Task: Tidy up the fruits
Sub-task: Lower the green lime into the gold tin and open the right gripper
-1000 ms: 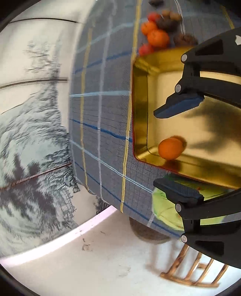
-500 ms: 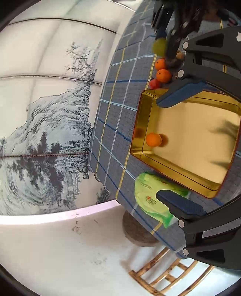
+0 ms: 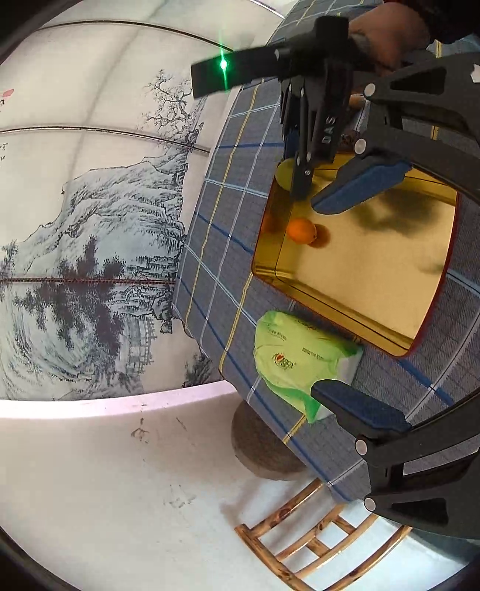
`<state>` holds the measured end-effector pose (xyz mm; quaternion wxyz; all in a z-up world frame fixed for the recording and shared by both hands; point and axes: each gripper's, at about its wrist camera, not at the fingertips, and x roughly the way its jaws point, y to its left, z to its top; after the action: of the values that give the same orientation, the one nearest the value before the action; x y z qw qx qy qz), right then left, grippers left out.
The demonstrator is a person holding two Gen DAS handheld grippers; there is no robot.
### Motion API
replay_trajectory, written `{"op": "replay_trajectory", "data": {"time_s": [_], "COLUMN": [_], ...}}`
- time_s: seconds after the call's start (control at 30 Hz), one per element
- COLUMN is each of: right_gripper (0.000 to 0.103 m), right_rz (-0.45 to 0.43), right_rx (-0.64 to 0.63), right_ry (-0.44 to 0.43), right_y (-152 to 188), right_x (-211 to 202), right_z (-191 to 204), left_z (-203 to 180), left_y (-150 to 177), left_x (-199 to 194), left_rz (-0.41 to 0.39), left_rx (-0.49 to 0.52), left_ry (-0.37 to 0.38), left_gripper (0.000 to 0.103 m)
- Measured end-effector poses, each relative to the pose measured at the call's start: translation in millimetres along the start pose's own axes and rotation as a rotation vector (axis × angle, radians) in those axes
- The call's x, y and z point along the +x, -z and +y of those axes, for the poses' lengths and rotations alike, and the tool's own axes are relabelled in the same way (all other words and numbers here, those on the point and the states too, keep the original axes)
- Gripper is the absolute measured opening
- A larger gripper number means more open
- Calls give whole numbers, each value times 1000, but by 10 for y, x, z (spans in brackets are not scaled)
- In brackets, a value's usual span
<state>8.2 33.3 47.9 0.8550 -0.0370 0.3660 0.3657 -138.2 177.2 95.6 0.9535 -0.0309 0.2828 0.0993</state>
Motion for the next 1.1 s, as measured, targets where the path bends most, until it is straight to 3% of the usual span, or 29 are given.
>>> {"op": "replay_trajectory", "data": {"time_s": [0.47, 1.1], "right_gripper": [38, 39], "right_rz": [66, 61], "right_rx": [42, 47], "right_ry": [56, 66], "right_y": [-68, -135], "right_x": [314, 440], "right_z": [-78, -98], "left_z": [39, 30], "left_y": [28, 42], "left_x": [-28, -30], "left_rz": [-17, -16], "left_rx": [5, 9], "left_ry": [-11, -20], "left_gripper": [91, 93]}}
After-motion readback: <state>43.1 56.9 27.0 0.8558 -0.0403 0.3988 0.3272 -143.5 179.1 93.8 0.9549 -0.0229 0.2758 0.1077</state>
